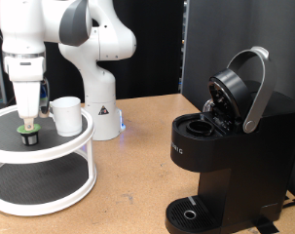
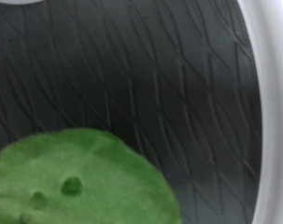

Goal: Make a cup of coffee with the keurig machine

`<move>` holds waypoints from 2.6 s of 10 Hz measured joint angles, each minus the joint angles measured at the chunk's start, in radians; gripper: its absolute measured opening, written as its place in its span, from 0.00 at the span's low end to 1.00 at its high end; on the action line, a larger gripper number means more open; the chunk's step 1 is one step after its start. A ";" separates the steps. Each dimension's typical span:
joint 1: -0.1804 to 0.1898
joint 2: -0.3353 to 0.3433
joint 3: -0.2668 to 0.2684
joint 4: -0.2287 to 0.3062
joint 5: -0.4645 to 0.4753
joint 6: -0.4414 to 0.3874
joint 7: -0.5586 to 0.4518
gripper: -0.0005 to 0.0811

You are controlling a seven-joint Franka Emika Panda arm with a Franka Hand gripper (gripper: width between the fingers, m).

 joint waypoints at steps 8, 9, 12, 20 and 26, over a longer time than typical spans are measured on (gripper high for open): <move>-0.011 0.014 -0.010 -0.059 -0.025 0.103 -0.005 1.00; -0.014 0.021 -0.010 -0.064 -0.028 0.114 -0.005 1.00; -0.016 0.033 -0.010 -0.071 -0.029 0.132 -0.005 1.00; -0.013 0.026 -0.009 -0.056 0.000 0.081 -0.005 0.60; 0.017 -0.082 0.003 0.108 0.126 -0.269 -0.088 0.60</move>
